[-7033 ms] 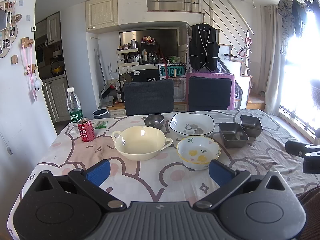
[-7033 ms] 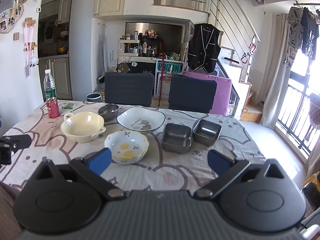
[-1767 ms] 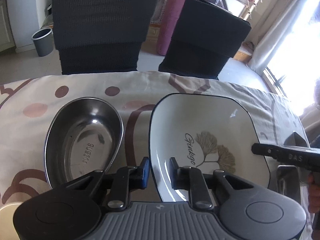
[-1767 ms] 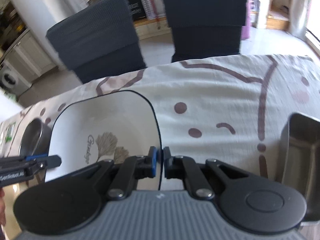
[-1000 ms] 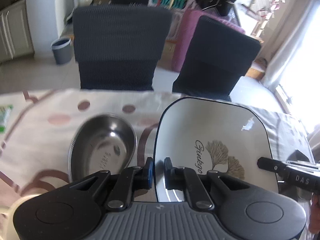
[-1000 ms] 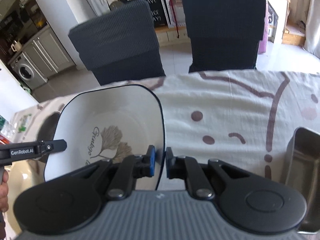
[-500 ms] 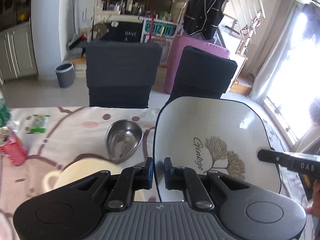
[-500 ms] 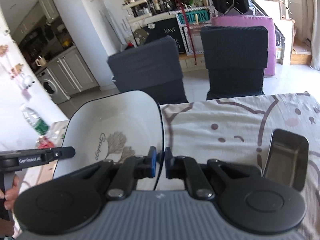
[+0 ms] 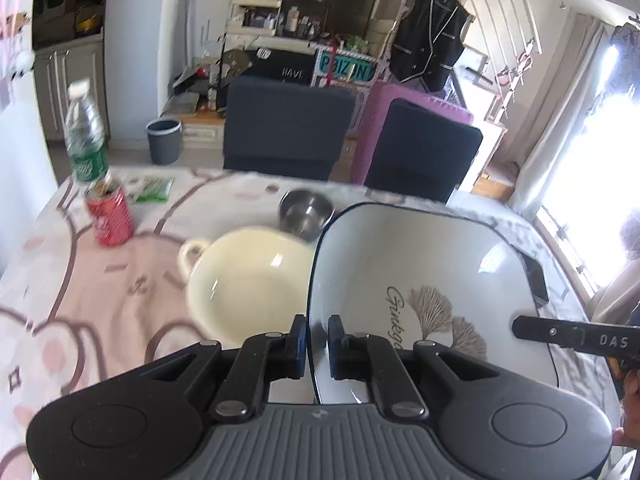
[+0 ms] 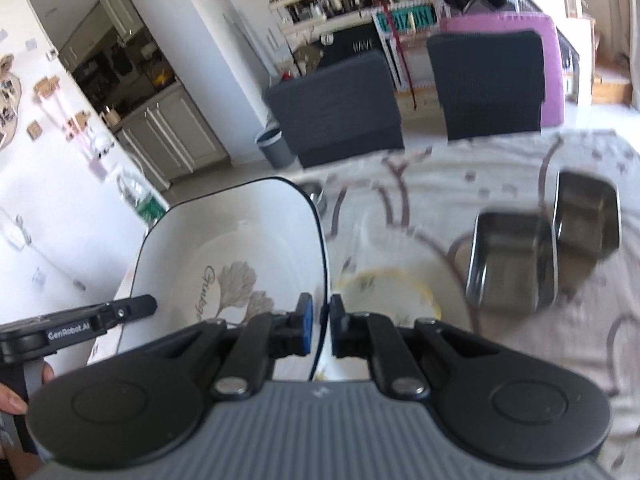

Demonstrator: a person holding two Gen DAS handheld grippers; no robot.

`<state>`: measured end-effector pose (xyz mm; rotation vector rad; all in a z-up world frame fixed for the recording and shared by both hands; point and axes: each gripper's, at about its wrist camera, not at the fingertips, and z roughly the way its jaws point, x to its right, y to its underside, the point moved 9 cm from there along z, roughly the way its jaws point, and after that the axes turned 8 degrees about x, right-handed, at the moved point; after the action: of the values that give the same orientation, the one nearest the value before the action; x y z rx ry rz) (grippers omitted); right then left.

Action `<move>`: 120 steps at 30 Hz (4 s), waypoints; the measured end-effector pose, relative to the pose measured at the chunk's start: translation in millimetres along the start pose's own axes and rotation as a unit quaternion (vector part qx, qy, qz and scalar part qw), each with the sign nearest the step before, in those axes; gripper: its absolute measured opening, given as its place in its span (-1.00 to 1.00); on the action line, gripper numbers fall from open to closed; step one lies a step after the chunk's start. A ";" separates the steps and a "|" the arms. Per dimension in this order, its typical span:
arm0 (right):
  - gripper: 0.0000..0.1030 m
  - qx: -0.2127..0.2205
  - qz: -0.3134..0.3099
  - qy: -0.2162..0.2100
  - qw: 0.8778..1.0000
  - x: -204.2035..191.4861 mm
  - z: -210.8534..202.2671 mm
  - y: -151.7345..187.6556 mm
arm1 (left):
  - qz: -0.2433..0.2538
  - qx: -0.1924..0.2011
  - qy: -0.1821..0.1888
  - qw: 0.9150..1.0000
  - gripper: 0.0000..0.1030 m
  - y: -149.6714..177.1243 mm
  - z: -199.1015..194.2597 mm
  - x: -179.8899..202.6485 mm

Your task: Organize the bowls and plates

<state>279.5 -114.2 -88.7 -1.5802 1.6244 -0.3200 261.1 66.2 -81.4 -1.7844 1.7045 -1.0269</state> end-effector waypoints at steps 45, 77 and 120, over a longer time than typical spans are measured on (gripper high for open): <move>-0.77 -0.190 -0.063 0.014 0.980 -28.9 67.9 140.9 | -0.030 -0.199 -0.067 0.977 -0.62 140.5 61.8 -73.3; -0.72 -0.244 -0.074 0.045 0.966 -11.4 82.6 161.9 | -0.018 -0.204 -0.046 0.978 -0.64 141.3 60.5 -67.8; 1.00 -0.009 0.026 -0.054 0.998 -21.5 21.1 52.4 | -0.002 -0.016 -0.069 0.997 1.00 53.3 -2.5 -63.8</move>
<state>254.3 -77.7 -129.8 -1.5399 1.5852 -0.1901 228.6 122.5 -133.3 -1.8354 1.6410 -0.8611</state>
